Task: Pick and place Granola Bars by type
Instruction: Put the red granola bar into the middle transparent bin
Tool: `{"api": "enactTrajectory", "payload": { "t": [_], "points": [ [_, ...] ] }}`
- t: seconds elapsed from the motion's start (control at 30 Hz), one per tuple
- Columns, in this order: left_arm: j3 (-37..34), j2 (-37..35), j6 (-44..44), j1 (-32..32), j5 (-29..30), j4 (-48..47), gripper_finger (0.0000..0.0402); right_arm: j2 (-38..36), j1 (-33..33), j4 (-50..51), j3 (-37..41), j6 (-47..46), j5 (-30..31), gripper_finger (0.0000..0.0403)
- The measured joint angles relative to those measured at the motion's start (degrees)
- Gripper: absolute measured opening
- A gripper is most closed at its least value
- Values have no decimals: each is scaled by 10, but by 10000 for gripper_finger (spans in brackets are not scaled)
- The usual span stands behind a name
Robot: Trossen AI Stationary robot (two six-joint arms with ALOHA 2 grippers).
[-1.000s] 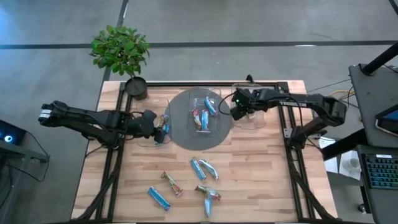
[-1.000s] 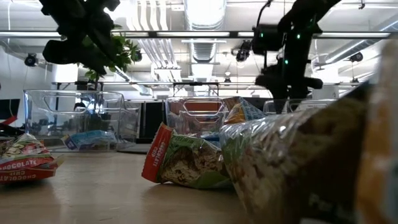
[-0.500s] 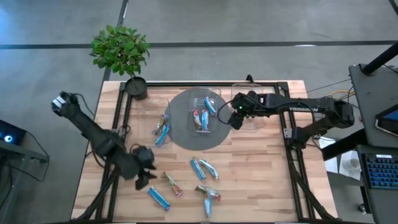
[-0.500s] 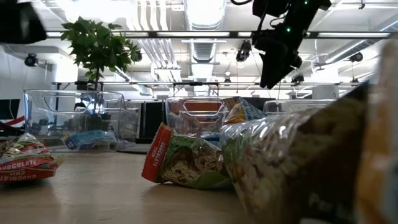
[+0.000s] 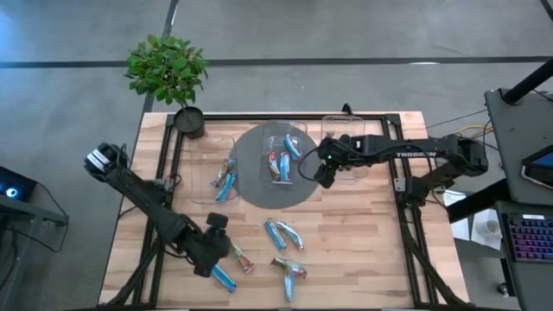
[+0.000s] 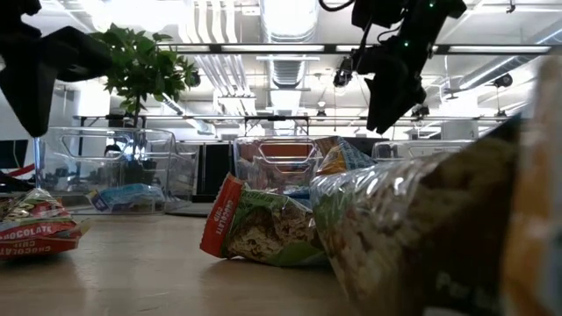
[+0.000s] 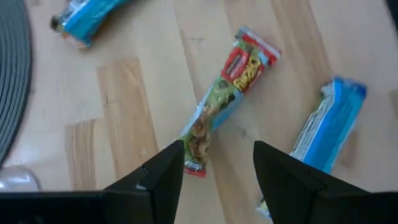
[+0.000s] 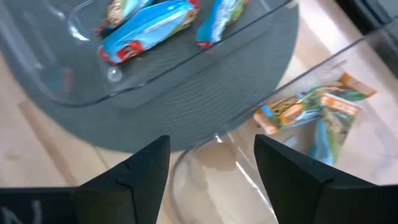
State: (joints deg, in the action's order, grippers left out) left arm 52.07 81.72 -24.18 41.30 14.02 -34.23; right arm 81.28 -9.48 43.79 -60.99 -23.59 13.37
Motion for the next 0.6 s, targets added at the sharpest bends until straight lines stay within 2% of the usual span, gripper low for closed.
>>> {"api": "enactTrajectory", "payload": {
  "t": [0.33,0.6],
  "points": [
    [-51,0,120,-13,14,104,177,0,24,0,0,-32,0,224],
    [-105,20,136,-38,-10,204,177,0,34,11,0,-49,0,224]
  ]
}}
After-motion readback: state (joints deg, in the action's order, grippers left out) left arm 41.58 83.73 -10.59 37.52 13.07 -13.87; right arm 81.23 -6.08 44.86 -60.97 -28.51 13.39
